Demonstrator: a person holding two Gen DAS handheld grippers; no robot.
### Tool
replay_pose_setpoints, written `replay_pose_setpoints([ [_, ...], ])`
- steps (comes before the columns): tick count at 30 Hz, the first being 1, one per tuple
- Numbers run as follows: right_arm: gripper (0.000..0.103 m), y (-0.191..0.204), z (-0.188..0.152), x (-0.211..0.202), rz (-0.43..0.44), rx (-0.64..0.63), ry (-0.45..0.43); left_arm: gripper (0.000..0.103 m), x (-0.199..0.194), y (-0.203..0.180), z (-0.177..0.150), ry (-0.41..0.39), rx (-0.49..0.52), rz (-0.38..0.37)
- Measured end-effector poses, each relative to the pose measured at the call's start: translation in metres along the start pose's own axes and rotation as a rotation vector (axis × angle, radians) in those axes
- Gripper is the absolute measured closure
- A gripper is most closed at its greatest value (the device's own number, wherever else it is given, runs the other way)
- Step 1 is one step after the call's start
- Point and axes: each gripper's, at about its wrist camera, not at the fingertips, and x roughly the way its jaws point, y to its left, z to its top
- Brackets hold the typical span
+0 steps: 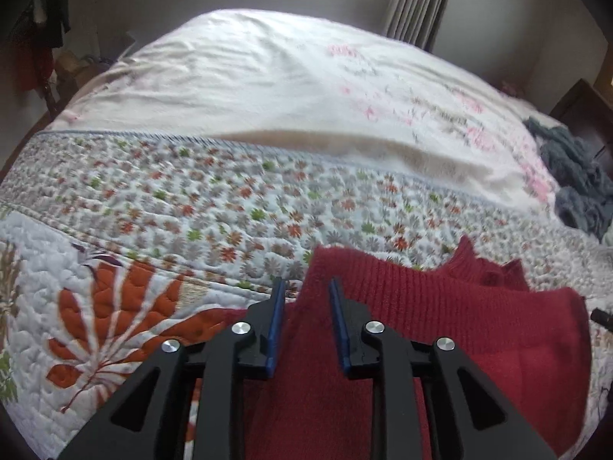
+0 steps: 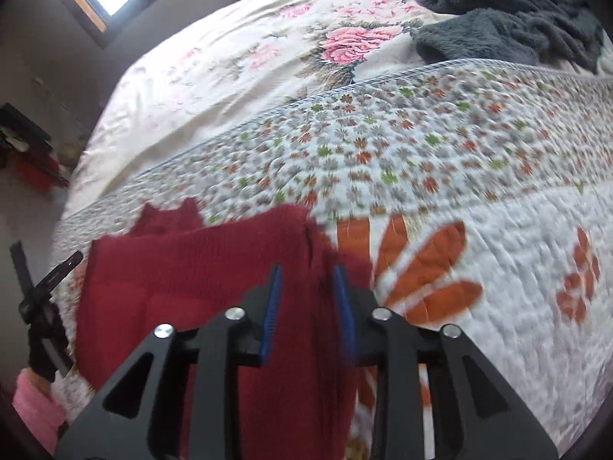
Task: Fold small clothes
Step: 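Lower the hem onto the collar and open both tools, then grasp the folded sweater edge with the right tool and lift it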
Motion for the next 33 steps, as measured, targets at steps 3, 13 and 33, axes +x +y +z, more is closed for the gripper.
replay_pose_setpoints([
  [3, 0.060, 0.000, -0.025, -0.025, 0.034, -0.017, 0.011, 0.066, -0.036, -0.003, -0.010, -0.035, 0.055, -0.009],
  [13, 0.056, -0.012, -0.144, -0.054, 0.110, -0.006, 0.114, 0.055, -0.092, -0.029, -0.097, 0.076, 0.156, -0.129],
  [33, 0.096, -0.018, -0.177, -0.035, 0.043, 0.011, 0.179, 0.055, -0.063, -0.025, -0.150, 0.192, 0.188, -0.082],
])
